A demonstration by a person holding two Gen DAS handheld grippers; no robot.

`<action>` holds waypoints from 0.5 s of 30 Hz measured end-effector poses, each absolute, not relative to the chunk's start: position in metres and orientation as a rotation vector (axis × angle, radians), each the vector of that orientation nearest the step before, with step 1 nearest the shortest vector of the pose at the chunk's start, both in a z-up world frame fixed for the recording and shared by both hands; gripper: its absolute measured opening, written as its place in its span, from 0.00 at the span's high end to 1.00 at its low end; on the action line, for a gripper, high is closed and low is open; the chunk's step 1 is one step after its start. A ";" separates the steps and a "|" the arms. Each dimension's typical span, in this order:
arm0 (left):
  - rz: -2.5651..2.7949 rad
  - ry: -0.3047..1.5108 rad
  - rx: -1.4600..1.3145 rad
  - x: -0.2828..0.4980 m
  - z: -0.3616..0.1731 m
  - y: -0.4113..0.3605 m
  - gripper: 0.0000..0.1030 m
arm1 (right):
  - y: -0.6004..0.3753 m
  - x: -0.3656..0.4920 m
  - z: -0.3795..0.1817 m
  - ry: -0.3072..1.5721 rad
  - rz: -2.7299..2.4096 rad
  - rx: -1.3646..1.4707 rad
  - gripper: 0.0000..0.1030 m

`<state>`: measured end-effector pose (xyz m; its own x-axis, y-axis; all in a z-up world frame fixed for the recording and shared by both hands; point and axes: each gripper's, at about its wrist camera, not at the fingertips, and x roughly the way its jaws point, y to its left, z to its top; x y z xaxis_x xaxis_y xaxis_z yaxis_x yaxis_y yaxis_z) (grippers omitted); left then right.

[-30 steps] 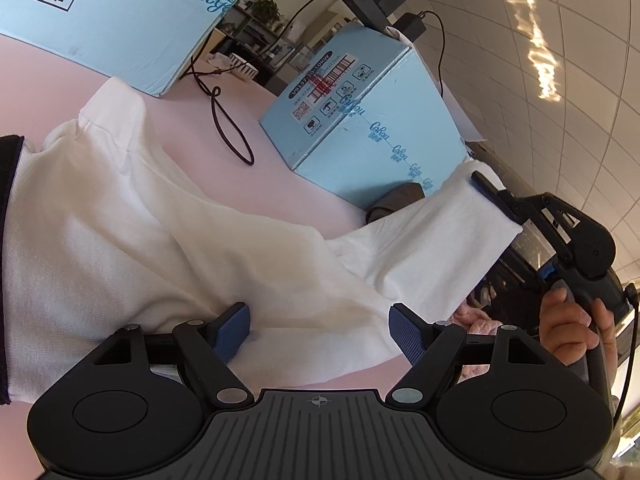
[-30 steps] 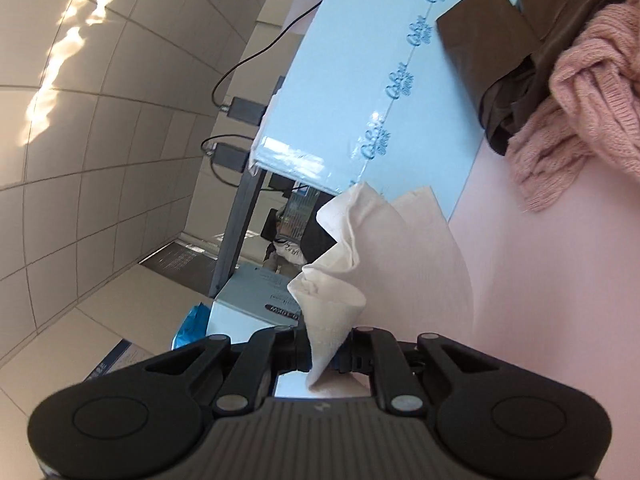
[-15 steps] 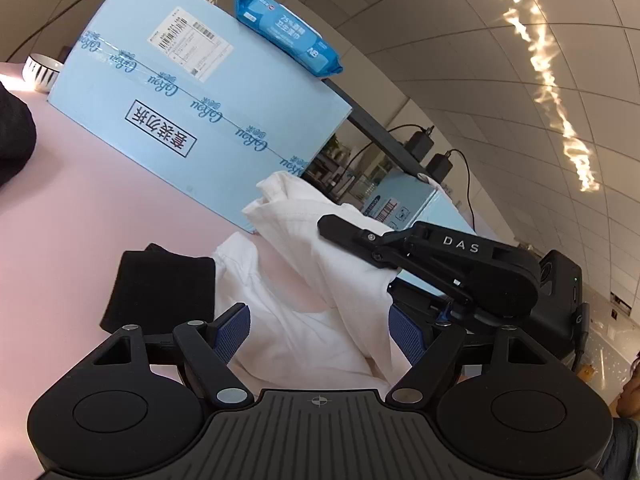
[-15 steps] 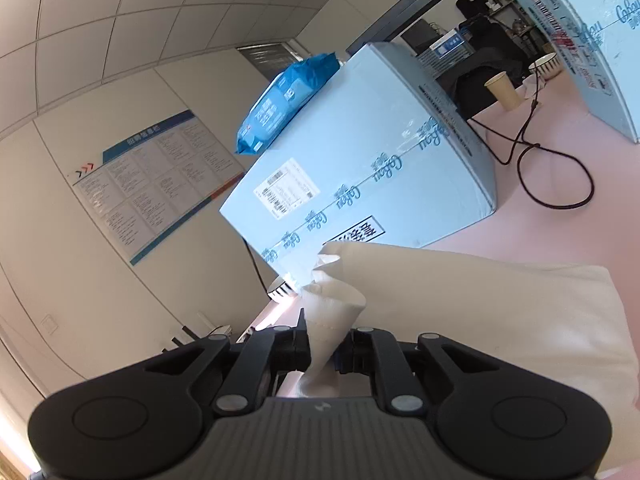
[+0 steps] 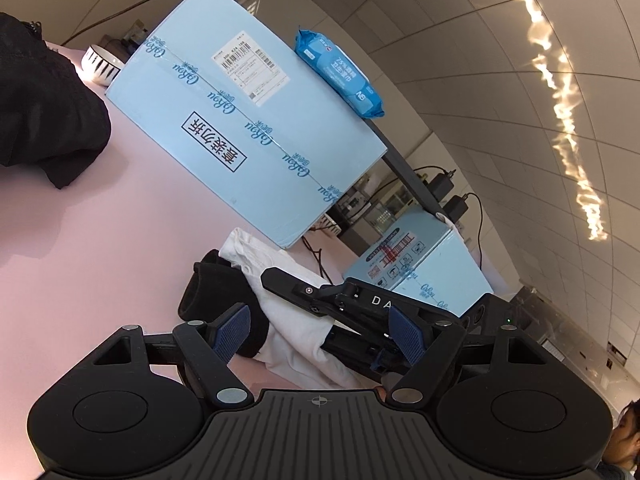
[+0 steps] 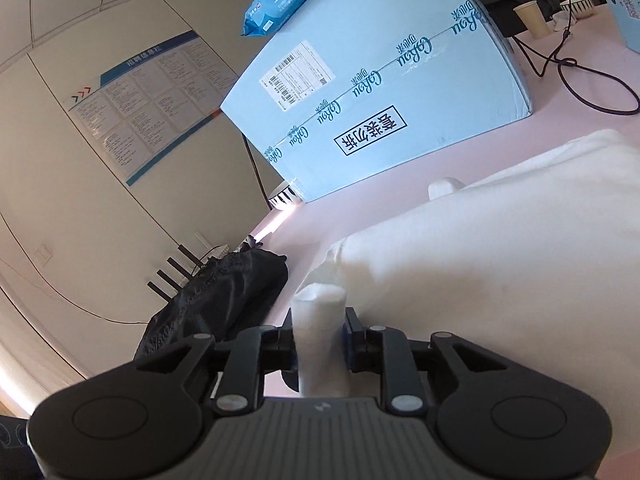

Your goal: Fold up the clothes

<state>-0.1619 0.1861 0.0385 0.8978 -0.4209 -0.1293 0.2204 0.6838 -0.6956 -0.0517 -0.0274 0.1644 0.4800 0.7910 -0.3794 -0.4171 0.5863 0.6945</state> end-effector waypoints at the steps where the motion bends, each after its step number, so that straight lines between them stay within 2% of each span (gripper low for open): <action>1: -0.361 0.284 -0.736 -0.164 0.038 0.187 0.24 | -0.026 -0.049 0.162 0.761 0.800 0.586 0.37; 2: -0.355 0.272 -0.740 -0.166 0.038 0.188 0.24 | -0.027 -0.047 0.160 0.768 0.813 0.618 0.30; 5: -0.340 0.228 -0.752 -0.172 0.039 0.190 0.24 | -0.030 -0.040 0.157 0.796 0.844 0.727 0.17; 9: -0.380 0.220 -0.734 -0.169 0.046 0.187 0.24 | -0.053 -0.026 0.165 0.825 0.897 0.941 0.16; 15: -0.498 0.276 -0.704 -0.136 0.053 0.164 0.24 | -0.119 -0.030 0.189 0.626 0.856 1.037 0.07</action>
